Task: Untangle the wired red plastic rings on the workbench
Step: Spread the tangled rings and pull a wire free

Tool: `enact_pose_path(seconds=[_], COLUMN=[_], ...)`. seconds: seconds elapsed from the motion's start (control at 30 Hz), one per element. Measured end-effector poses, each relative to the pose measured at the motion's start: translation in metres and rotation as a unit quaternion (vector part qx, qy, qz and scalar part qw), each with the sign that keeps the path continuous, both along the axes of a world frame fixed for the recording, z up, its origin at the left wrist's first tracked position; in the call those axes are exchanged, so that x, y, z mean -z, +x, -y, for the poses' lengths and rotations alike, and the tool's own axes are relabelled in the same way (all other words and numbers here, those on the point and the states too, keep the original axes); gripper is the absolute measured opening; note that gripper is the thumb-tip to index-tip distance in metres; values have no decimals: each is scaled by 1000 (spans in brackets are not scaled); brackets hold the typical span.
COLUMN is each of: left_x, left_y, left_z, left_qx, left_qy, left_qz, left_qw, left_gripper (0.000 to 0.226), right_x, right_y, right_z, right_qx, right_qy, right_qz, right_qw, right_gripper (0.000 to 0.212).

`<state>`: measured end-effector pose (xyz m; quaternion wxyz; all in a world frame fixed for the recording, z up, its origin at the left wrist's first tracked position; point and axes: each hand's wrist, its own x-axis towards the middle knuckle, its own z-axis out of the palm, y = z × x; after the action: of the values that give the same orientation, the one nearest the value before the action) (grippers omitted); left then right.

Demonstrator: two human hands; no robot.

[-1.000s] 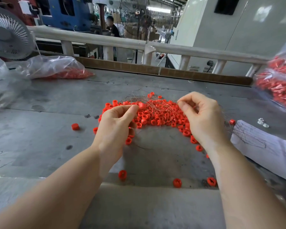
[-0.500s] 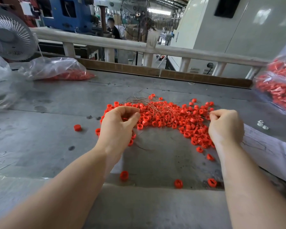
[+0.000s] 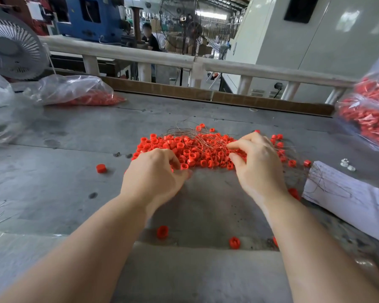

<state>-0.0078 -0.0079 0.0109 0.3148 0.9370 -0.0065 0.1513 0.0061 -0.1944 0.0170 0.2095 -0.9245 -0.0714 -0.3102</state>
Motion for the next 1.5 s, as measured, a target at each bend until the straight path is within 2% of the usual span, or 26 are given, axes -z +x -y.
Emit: enact_pose_path(seconds=[0.1,0.27,0.5,0.57,0.87,1.1,1.17,1.2,1.27,1.37,1.5], left_x=[1,3,8,9,8,4,5,5,3,3,7], left_y=[-1,0,4,4,5,4,3,4,4,1,0], left_z=[2,2,3,3,5,3,1,0,-1,3,5], left_qx=[21,76,100,96,75,51,34,25,16,55,106], left_qy=[46,50,26,13,-68,-141,-119,-101,-61,-12,70], left_qz=[-5,23,47,56,78,59,57,70,95,77,24], left_qw=[999,996,994,994,992,987,991,992,993,995,992], left_gripper=[23,19,17,15,25,60,63,56,26,10,22], right_x=[2,8,15,17,15,11,10,9,8,9,10], right_y=[1,2,3,4,2,1,0,0,0,0,0], right_z=[2,0,-5,-5,-6,-6,-8,-9,-10,-8,-8], right_qx=[-8,-17,-67,-55,-47,-57,-65,-65,-60,-48,-43], right_qy=[-5,-25,-96,-117,-97,-73,-63,-58,-53,-62,-67], right_qz=[-23,-65,-107,-114,-92,-101,-103,-102,-94,-89,-92], right_qw=[1000,997,987,985,990,991,991,991,992,993,993], right_gripper=[14,18,54,56,22,18,23,24,22,18,21])
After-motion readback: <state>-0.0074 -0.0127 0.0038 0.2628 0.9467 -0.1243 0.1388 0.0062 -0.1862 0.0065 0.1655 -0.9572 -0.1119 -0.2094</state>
